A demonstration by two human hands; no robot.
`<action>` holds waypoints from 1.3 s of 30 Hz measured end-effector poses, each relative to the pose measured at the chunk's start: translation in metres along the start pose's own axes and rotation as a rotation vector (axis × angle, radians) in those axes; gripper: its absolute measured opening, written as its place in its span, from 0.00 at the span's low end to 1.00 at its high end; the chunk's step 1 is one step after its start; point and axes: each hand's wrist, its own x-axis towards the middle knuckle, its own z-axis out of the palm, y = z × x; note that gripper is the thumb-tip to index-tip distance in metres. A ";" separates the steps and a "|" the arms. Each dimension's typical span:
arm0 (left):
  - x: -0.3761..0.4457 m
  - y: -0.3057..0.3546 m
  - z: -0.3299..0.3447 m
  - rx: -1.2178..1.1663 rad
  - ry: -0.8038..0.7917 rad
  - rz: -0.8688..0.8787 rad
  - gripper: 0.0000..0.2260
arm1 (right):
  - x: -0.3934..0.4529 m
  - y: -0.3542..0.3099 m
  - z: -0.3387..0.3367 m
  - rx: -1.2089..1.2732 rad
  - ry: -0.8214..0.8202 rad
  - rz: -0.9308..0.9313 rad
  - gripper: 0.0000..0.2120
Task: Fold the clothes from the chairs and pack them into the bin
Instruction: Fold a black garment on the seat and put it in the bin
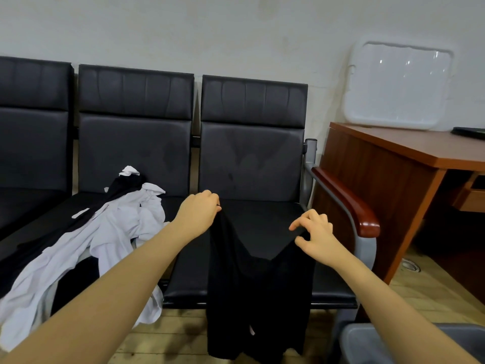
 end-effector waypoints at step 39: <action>-0.052 -0.020 0.040 -0.602 0.382 -0.314 0.11 | -0.037 0.018 -0.001 0.430 0.387 0.231 0.06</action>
